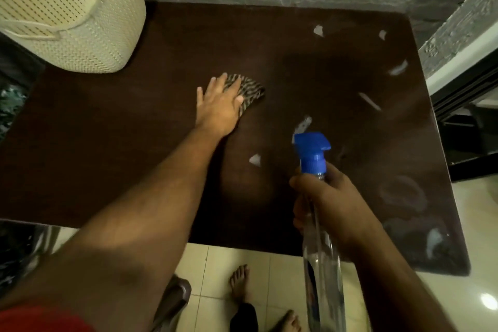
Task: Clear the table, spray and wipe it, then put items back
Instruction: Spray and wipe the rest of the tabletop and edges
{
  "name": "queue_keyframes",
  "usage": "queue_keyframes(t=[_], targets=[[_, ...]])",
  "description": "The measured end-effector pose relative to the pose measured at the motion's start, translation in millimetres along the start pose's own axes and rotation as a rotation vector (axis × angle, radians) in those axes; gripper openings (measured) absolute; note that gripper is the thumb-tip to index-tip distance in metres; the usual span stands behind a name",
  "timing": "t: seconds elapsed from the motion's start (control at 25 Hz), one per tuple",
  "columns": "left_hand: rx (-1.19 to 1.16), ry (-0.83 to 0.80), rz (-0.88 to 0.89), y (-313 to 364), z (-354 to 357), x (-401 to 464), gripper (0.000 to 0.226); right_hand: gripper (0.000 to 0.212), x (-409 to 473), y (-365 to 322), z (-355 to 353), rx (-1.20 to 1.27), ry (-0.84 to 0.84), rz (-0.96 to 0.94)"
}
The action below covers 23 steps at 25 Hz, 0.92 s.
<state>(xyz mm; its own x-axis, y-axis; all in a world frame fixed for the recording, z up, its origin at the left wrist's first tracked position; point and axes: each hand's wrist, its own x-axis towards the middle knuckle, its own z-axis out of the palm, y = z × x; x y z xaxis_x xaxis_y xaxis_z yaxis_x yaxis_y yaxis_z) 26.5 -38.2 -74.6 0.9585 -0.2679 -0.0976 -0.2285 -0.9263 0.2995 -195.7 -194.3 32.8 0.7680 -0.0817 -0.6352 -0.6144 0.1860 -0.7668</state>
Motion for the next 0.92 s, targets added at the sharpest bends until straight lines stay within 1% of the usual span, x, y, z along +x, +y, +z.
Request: queue_keyframes(t=[0.04, 0.08, 0.12, 0.16, 0.2, 0.24, 0.28, 0.36, 0.4, 0.44, 0.48, 0.56, 0.6, 0.64, 0.68, 0.72, 0.8, 0.84, 0.88, 0.92], targets=[[-0.001, -0.004, 0.006, 16, 1, -3, 0.049, 0.029, -2, 1, -1, -0.006, -0.007, -0.011], [-0.012, -0.012, 0.068, 28, 7, -22, 0.050, 0.028, -7, 1, -1, -0.014, -0.013, -0.021], [-0.025, -0.034, 0.175, 35, 13, -57, 0.050, 0.027, -13, 2, -2, -0.022, -0.018, -0.022], [-0.038, -0.043, 0.277, 31, 22, -98, 0.051, 0.026, -19, 2, -3, -0.025, -0.025, -0.015], [-0.044, -0.051, 0.335, 17, 23, -134, 0.051, 0.025, -24, 3, -5, -0.023, -0.032, -0.008], [-0.042, -0.039, 0.337, -1, 19, -149, 0.051, 0.023, -29, 5, -8, -0.026, -0.033, -0.002], [-0.044, -0.019, 0.275, -21, 16, -143, 0.050, 0.022, -32, 8, -9, -0.042, -0.033, -0.001], [-0.018, 0.026, 0.018, -43, 9, -92, 0.048, 0.018, -34, 12, -10, -0.108, -0.019, -0.020], [-0.009, 0.035, -0.079, -38, 1, -67, 0.049, 0.018, -37, 15, -10, -0.130, -0.014, -0.025], [0.013, 0.033, -0.123, -22, -2, -54, 0.049, 0.018, -39, 17, -9, -0.140, -0.017, -0.030], [0.014, 0.039, -0.094, -2, 3, -57, 0.050, 0.018, -43, 20, -8, -0.148, -0.028, -0.032], [-0.011, 0.015, 0.075, 31, 18, -111, 0.050, 0.016, -52, 23, -4, -0.164, -0.050, -0.032], [-0.028, 0.007, 0.165, 34, 24, -149, 0.051, 0.015, -56, 25, -3, -0.175, -0.050, -0.031], [-0.037, -0.003, 0.191, 24, 26, -179, 0.051, 0.015, -59, 27, -4, -0.191, -0.051, -0.033], [-0.036, 0.008, 0.171, 8, 24, -190, 0.050, 0.015, -62, 30, -4, -0.207, -0.055, -0.033], [-0.041, 0.041, 0.089, -7, 22, -182, 0.049, 0.016, -64, 33, -4, -0.222, -0.064, -0.031], [-0.035, 0.082, -0.127, -26, 14, -133, 0.048, 0.018, -67, 37, -4, -0.241, -0.074, -0.033], [-0.021, 0.070, -0.179, -21, 8, -109, 0.049, 0.018, -69, 38, -3, -0.238, -0.074, -0.036], [0.003, 0.047, -0.185, -6, 5, -100, 0.050, 0.018, -70, 37, -3, -0.229, -0.080, -0.042], [0.014, 0.028, -0.116, 14, 9, -104, 0.051, 0.017, -71, 36, -4, -0.216, -0.087, -0.056]])
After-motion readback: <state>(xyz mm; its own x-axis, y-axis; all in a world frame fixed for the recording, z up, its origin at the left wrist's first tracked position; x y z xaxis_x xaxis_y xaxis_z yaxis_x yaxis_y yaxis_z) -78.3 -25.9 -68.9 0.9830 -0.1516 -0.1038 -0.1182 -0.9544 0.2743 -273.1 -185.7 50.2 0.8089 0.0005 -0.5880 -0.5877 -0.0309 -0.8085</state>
